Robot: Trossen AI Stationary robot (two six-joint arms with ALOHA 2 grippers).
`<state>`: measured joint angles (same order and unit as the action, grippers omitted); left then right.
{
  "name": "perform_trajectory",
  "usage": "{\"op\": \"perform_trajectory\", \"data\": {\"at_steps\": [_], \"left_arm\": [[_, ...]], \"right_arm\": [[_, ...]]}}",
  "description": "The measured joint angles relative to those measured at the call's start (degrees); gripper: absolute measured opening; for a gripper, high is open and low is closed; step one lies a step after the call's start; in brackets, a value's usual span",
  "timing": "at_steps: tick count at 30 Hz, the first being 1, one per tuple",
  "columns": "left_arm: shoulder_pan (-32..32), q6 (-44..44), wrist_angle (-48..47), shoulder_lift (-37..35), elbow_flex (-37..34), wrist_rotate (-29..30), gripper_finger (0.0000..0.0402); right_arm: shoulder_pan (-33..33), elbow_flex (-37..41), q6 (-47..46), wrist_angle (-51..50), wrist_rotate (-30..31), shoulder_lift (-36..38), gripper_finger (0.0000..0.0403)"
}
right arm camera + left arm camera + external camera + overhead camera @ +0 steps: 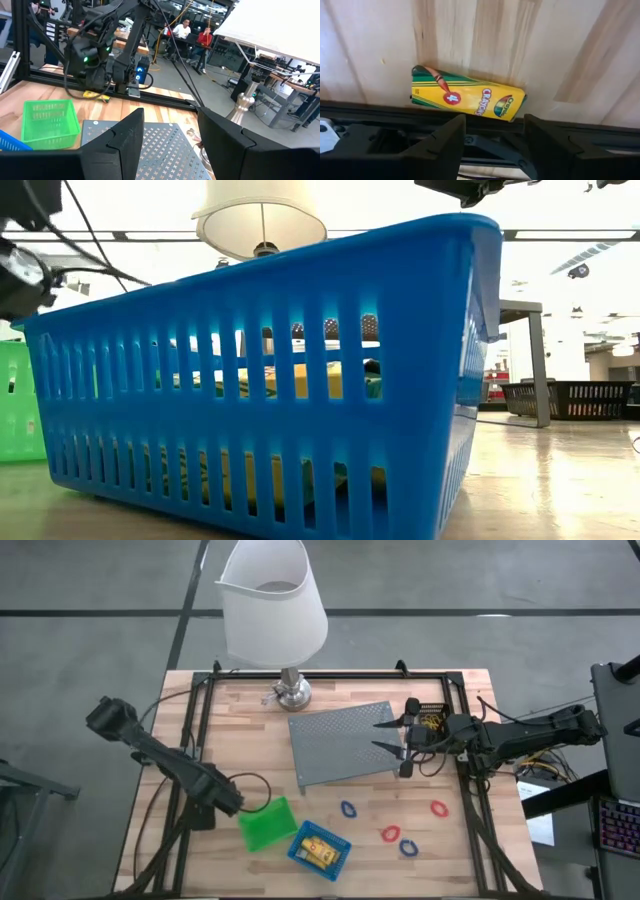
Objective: Pick & Place Office Desk Supplies
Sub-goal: Put the crayon box into the blue basket
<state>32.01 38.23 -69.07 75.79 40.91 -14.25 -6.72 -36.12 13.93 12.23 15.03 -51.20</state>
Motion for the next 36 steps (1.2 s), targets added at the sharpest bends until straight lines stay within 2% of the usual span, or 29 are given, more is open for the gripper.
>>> {"op": "perform_trajectory", "data": {"at_steps": [7,12,17,23,29,36], "left_arm": [[-0.02,-3.91,-0.16,9.66,0.0,-2.52,0.0204],[-0.12,-5.72,1.63,13.16,0.0,-3.05,0.0204],[-0.24,-6.84,5.3,13.6,0.02,-3.12,0.0204],[-0.26,-6.94,4.63,13.58,0.02,-2.98,0.0204],[-0.26,-7.39,0.02,13.58,0.0,-2.21,0.0204],[-0.26,-8.67,2.84,13.58,-0.07,-0.66,0.0205]], "right_arm": [[-0.01,0.0,0.0,0.0,0.0,0.0,0.0185],[-0.02,0.0,0.0,-0.02,0.0,0.0,0.0185],[-0.01,0.0,0.01,-0.01,0.0,0.0,0.0185],[-0.02,0.0,0.0,0.0,0.0,0.0,0.0185],[-0.02,0.0,0.01,0.0,0.0,0.0,0.0185],[-0.02,0.0,0.0,0.0,0.0,0.0,0.0185]]}}
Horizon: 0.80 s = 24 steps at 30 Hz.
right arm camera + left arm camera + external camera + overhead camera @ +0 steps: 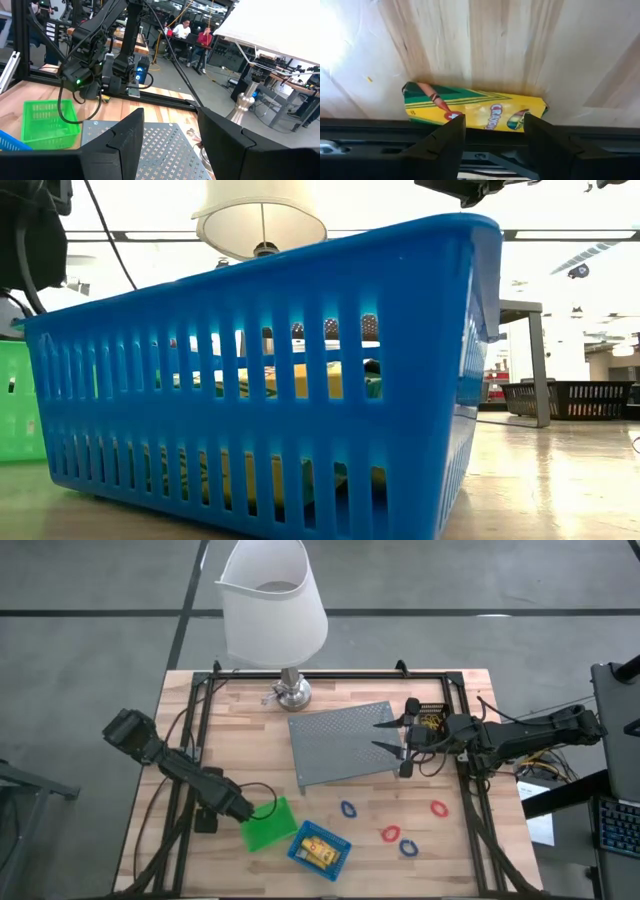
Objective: Pick & Place Office Desk Supplies
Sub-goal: Put the crayon box into the blue basket
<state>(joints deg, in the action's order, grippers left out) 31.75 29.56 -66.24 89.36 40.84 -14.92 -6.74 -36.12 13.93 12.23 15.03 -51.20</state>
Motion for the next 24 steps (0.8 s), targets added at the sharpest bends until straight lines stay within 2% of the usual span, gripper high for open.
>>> {"op": "perform_trajectory", "data": {"at_steps": [8,15,24], "left_arm": [[0.0,0.32,1.01,0.0,-1.15,-0.46,0.0204],[-0.09,3.68,4.14,-0.26,-5.89,-4.93,0.0204],[-0.02,3.67,4.86,0.0,-3.97,-3.72,0.0204]], "right_arm": [[0.0,0.0,0.01,0.0,0.0,0.0,0.0185],[0.0,0.0,0.0,0.0,0.0,0.0,0.0185],[0.0,0.0,0.0,0.0,0.0,0.0,0.0185]]}}
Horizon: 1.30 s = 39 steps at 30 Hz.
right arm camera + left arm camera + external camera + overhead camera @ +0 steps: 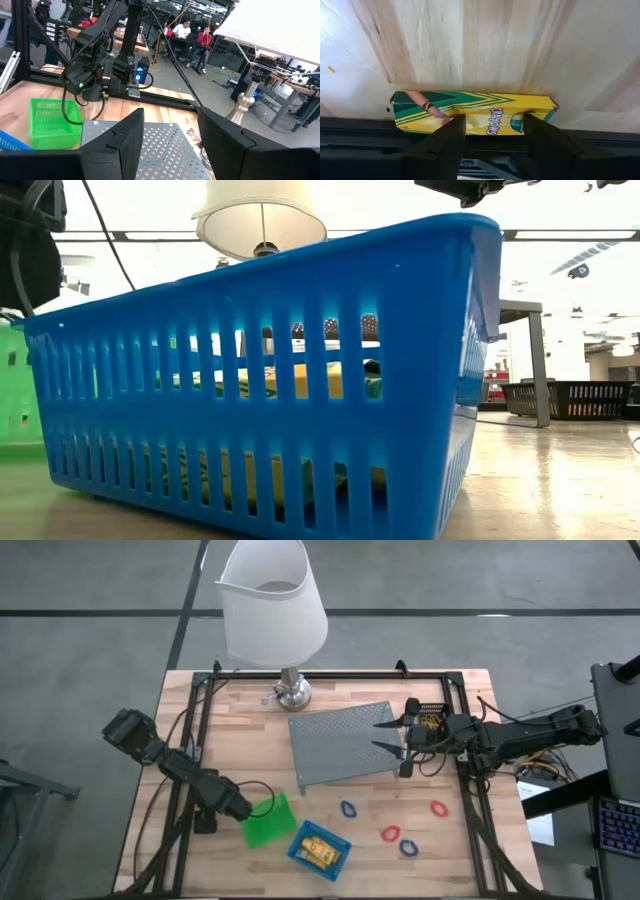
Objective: Pick & Place Office Desk Supplies
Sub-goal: Put the crayon box into the blue basket
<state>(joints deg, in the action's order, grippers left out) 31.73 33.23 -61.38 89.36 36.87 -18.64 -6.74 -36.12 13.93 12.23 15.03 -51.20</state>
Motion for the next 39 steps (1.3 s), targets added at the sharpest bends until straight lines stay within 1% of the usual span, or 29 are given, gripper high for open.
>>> {"op": "perform_trajectory", "data": {"at_steps": [9,14,22,30,33,39], "left_arm": [[-1.14,0.9,1.97,-0.04,1.09,0.68,0.0204],[-2.72,0.78,3.15,-0.04,3.24,3.45,0.0204],[-4.58,0.67,4.83,-0.01,7.18,10.38,0.0204],[-5.06,-0.22,3.54,-0.25,7.75,10.77,0.0204],[-5.36,2.41,3.12,-0.47,7.8,10.5,0.0204],[-5.79,13.4,2.02,-3.64,7.82,9.19,0.0204]], "right_arm": [[0.02,0.0,0.0,-0.02,0.0,0.0,0.0185],[0.02,0.0,0.0,0.0,0.01,0.0,0.0185],[0.02,0.0,0.0,0.0,0.02,0.0,0.0185],[0.01,0.0,0.0,0.0,0.01,0.0,0.0185],[0.02,0.0,0.0,0.0,0.01,0.0,0.0185],[0.02,0.0,0.0,0.0,0.0,0.0,0.0185]]}}
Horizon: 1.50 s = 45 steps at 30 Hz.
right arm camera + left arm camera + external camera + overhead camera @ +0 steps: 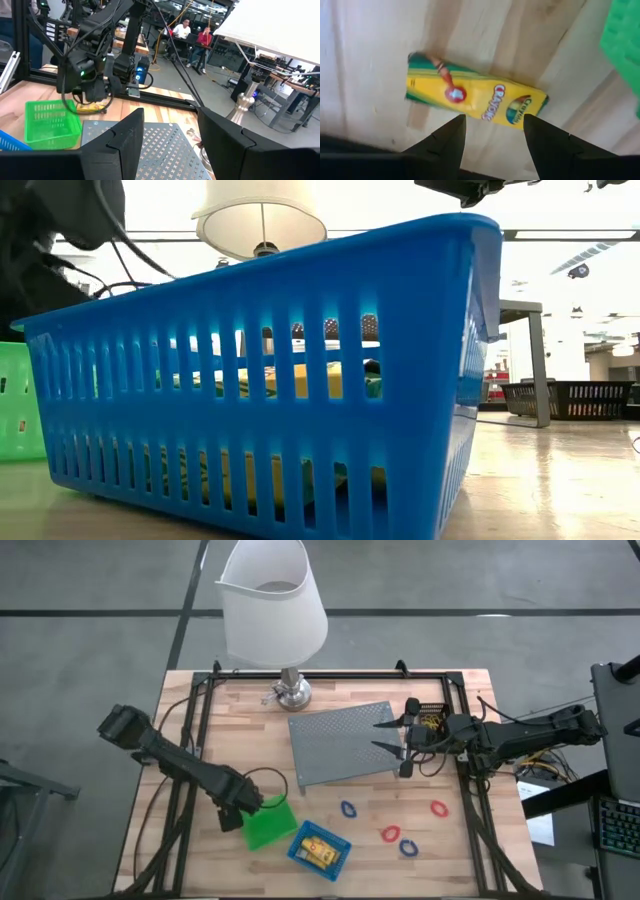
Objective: Pick & Place Office Desk Supplies
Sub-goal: Put the crayon box into the blue basket
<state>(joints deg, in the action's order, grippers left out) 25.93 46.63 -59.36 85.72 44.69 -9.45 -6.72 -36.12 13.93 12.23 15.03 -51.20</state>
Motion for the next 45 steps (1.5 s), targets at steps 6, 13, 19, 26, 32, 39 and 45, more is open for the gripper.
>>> {"op": "perform_trajectory", "data": {"at_steps": [6,13,19,26,32,39,45], "left_arm": [[0.0,23.4,-0.67,-6.5,0.0,1.84,0.0204],[0.17,47.08,-0.85,-11.37,-0.32,7.77,0.0204],[0.22,61.57,-0.91,-11.42,-4.25,6.02,0.0204],[0.22,70.6,3.43,-11.4,-8.77,1.96,0.0204],[0.22,70.35,6.28,-11.4,-9.14,3.05,0.0204],[0.22,70.29,7.76,-11.4,-9.51,4.57,0.0204],[0.22,70.41,8.75,-11.4,-9.51,5.89,0.0214]], "right_arm": [[0.0,0.0,0.01,-0.01,0.01,0.0,0.0185],[-0.02,0.0,0.0,0.0,0.01,0.01,0.0185],[-0.01,0.0,0.0,0.0,0.02,0.02,0.0185],[-0.02,0.0,0.02,-0.02,0.02,0.02,0.0185],[-0.02,0.0,0.0,0.0,0.01,0.02,0.0185],[-0.02,0.0,0.0,0.0,0.0,0.02,0.0185],[0.0,0.0,0.0,-0.01,0.0,0.02,0.0185]]}}
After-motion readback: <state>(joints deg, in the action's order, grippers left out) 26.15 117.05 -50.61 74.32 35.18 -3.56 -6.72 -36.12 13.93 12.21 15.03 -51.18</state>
